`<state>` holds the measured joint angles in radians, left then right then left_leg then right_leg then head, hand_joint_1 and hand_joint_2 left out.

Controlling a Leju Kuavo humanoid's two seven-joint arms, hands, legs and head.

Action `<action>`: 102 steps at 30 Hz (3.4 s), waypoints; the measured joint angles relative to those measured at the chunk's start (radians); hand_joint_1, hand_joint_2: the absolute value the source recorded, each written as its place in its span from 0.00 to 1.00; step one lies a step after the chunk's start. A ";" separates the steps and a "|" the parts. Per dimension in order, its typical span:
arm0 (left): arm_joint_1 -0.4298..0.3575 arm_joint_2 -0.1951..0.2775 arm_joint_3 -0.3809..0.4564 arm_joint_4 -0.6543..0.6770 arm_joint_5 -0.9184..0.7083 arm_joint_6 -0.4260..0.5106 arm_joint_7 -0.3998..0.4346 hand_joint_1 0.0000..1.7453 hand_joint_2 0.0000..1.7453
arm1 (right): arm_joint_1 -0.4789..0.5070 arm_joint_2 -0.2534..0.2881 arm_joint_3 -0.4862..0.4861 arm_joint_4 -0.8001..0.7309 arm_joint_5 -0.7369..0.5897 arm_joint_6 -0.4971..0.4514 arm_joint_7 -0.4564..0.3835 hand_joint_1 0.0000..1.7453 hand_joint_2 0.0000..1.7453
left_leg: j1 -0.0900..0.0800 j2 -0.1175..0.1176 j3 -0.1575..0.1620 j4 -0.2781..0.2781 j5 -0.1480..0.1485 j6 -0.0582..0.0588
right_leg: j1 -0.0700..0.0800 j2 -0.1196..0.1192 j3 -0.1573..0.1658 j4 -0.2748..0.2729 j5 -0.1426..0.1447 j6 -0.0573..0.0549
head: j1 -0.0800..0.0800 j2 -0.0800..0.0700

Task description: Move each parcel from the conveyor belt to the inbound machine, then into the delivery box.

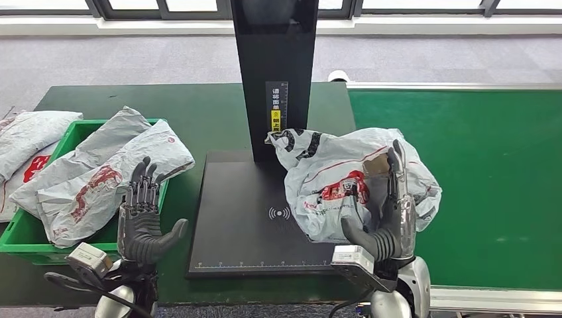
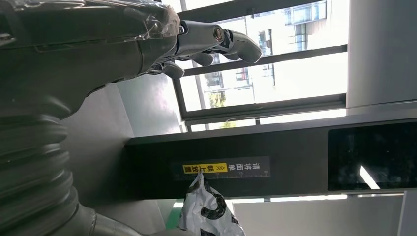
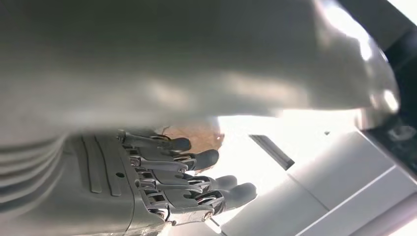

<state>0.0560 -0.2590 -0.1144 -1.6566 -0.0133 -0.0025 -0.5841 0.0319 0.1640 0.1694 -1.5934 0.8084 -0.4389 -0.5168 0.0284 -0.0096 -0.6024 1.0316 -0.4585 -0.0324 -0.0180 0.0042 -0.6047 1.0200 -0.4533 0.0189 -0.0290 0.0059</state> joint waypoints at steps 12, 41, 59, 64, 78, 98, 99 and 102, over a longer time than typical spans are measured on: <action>-0.017 0.002 -0.040 0.039 -0.084 0.030 -0.006 0.00 1.00 | -0.013 -0.004 -0.001 0.090 -0.035 0.156 0.072 0.00 1.00 | 0.000 0.000 0.000 0.000 0.000 0.000 | 0.000 0.000 0.000 0.000 0.000 0.000 | 0.000 0.000; -0.143 0.040 -0.126 0.235 -0.236 -0.123 -0.020 0.00 1.00 | -0.144 -0.007 -0.001 0.458 -0.067 0.274 0.047 0.00 1.00 | 0.000 0.000 0.000 0.000 0.002 0.000 | 0.000 0.000 0.000 0.000 0.002 0.000 | 0.000 0.000; -0.577 0.002 -0.144 0.980 -0.428 -0.119 -0.033 0.00 1.00 | -0.124 0.000 0.133 0.235 -0.108 0.214 -0.016 0.00 1.00 | 0.000 0.000 -0.001 0.000 0.005 -0.001 | 0.000 0.001 -0.001 0.000 0.004 -0.001 | 0.000 0.000; -0.603 -0.007 -0.144 1.043 -0.429 -0.115 -0.032 0.00 1.00 | -0.115 -0.002 0.139 0.208 -0.108 0.214 -0.016 0.00 1.00 | 0.000 0.000 -0.001 0.000 0.005 -0.001 | 0.000 0.001 -0.001 0.000 0.004 -0.001 | 0.000 0.000; -0.680 -0.071 -0.166 1.208 -0.511 -0.062 0.038 0.29 1.00 | -0.086 -0.005 0.143 0.095 -0.086 0.208 0.012 0.00 1.00 | 0.000 0.000 -0.002 0.000 0.005 -0.001 | 0.000 0.000 -0.001 0.000 0.004 -0.001 | 0.000 0.000; -0.670 -0.115 -0.259 1.242 -0.259 -0.091 -0.081 1.00 1.00 | -0.087 -0.005 0.142 0.074 -0.058 0.228 0.035 0.00 1.00 | 0.000 0.000 -0.002 0.000 0.005 -0.001 | 0.000 0.000 -0.001 0.000 0.004 -0.001 | 0.000 0.000; -0.670 -0.115 -0.259 1.243 -0.259 -0.091 -0.082 1.00 1.00 | -0.087 -0.005 0.142 0.074 -0.058 0.228 0.036 0.00 1.00 | 0.000 0.000 -0.002 0.000 0.005 -0.001 | 0.000 0.000 -0.001 0.000 0.004 -0.001 | 0.000 0.000; -0.670 -0.115 -0.259 1.246 -0.259 -0.088 -0.082 0.33 1.00 | -0.086 -0.005 0.142 0.074 -0.057 0.229 0.037 0.00 1.00 | 0.000 0.000 -0.002 0.000 0.005 -0.001 | 0.000 0.000 -0.001 0.000 0.004 -0.001 | 0.000 0.000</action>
<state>-0.6138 -0.3742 -0.3738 -0.4104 -0.2725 -0.0909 -0.6664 -0.0541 0.1591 0.3117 -1.5198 0.7509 -0.2094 -0.4803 0.0285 -0.0101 -0.6045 1.0317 -0.4539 -0.0337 -0.0179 0.0044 -0.6061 1.0201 -0.4489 0.0183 -0.0290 0.0058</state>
